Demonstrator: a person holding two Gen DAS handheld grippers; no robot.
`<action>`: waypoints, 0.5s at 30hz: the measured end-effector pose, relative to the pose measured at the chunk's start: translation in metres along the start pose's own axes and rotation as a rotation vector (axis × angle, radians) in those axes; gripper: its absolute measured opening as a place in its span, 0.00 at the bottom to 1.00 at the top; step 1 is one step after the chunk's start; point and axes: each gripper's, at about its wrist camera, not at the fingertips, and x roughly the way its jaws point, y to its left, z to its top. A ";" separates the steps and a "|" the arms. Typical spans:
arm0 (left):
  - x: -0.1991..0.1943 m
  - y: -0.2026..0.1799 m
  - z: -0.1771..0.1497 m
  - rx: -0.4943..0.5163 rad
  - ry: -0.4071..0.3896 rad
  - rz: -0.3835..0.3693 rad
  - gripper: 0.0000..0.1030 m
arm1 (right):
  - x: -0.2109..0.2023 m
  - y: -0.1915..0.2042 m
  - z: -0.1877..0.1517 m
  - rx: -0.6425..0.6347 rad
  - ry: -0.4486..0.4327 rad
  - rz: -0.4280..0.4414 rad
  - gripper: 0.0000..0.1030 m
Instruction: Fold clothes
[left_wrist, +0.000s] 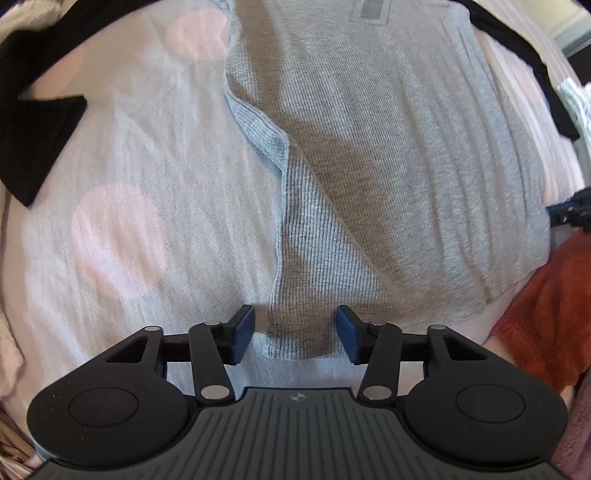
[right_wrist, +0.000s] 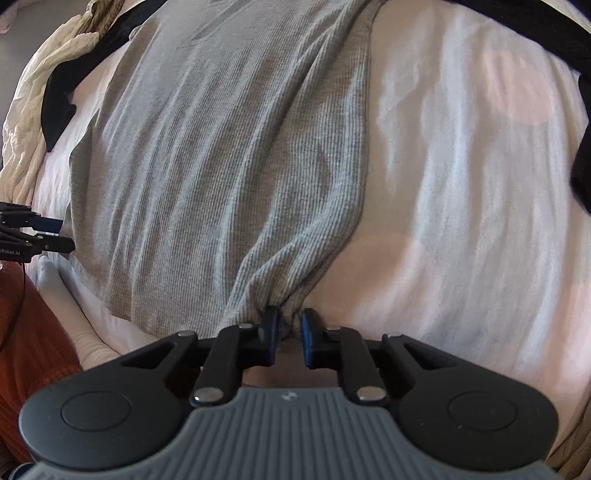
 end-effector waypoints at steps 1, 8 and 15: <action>-0.001 -0.003 0.000 0.020 -0.003 0.019 0.21 | -0.002 0.000 -0.001 -0.001 -0.006 -0.001 0.10; -0.042 0.002 -0.015 0.015 -0.080 -0.024 0.03 | -0.060 -0.009 -0.019 0.041 -0.088 0.022 0.08; -0.084 0.000 -0.023 0.002 -0.126 -0.026 0.03 | -0.110 -0.001 -0.036 0.005 -0.122 -0.031 0.07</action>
